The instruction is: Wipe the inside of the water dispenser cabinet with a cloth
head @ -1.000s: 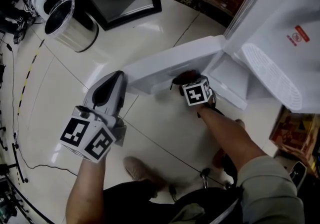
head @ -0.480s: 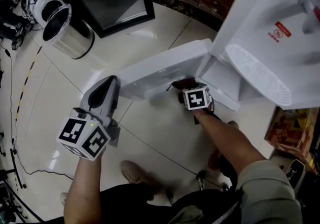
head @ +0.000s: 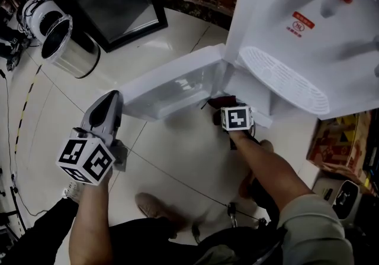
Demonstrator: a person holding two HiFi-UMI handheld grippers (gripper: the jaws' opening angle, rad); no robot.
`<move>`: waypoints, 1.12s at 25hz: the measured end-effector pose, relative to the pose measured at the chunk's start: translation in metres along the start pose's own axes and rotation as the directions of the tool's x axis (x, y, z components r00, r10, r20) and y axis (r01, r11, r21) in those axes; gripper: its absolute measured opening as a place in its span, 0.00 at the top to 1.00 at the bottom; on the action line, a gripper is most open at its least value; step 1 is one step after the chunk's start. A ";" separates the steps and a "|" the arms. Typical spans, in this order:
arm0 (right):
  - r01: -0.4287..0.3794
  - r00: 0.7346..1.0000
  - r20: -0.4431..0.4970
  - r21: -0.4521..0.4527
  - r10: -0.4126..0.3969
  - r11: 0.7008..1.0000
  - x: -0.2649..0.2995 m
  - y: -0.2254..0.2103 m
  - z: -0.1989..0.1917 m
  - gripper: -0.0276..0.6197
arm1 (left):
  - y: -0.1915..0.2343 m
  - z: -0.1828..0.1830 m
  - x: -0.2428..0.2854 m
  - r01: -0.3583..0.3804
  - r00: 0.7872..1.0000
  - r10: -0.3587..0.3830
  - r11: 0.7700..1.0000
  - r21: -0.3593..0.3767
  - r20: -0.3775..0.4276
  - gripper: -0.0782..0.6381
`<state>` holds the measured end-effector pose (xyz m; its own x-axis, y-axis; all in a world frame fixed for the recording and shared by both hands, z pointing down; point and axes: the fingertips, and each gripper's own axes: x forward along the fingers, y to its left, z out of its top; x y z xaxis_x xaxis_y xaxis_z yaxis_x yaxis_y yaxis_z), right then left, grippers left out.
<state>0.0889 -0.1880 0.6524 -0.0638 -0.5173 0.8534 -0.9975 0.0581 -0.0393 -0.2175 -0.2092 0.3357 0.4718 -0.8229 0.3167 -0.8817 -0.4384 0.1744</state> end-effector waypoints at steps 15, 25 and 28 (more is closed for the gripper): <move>-0.047 0.996 0.076 0.076 0.041 0.996 0.026 0.002 0.041 0.80 | -0.001 0.000 0.003 -0.001 1.000 0.001 1.000 0.011 -0.005 0.87; -0.090 0.945 0.320 0.053 0.069 0.995 -0.056 0.025 0.091 0.80 | 0.001 -0.001 0.002 0.007 1.000 -0.006 1.000 0.022 -0.009 0.87; -0.114 0.907 0.412 0.037 0.089 0.993 -0.092 0.028 0.115 0.80 | 0.001 -0.001 0.003 0.010 1.000 -0.010 0.999 0.031 -0.011 0.87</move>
<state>0.0638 -0.2368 0.5128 -0.1587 -0.8160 0.5559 -0.9841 0.0853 -0.1557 -0.2173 -0.2121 0.3383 0.4802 -0.8146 0.3254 -0.8767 -0.4576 0.1484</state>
